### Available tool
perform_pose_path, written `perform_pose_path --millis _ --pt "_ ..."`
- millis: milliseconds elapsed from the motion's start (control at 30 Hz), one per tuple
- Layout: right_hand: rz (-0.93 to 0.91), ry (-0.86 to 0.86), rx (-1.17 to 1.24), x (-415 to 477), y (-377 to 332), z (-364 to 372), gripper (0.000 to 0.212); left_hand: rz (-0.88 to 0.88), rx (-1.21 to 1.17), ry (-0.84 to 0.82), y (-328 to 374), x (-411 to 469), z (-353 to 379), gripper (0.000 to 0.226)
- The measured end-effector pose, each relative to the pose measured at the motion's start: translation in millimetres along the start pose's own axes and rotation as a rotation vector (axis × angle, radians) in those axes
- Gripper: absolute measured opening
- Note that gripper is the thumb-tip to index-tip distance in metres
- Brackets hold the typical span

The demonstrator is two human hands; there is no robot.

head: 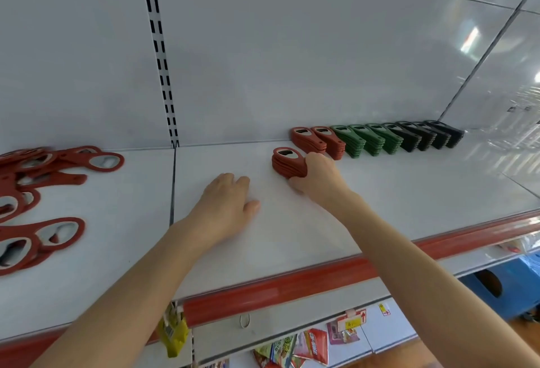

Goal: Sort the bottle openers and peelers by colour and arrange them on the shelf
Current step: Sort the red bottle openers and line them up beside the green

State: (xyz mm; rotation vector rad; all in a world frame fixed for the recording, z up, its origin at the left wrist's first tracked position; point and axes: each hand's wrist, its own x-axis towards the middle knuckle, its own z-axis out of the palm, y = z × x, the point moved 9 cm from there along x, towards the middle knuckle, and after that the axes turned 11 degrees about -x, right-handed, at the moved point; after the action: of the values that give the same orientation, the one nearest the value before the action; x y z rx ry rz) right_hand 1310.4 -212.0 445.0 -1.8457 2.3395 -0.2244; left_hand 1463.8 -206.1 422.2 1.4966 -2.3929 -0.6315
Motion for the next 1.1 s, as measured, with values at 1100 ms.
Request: perform_pose_path --millis 1100 --pt "0.089 0.116 -0.122 52.0 -7.5 -3.4 0.027 0.003 -0.104 0.0 -3.3 -5.1 0.6 0.05"
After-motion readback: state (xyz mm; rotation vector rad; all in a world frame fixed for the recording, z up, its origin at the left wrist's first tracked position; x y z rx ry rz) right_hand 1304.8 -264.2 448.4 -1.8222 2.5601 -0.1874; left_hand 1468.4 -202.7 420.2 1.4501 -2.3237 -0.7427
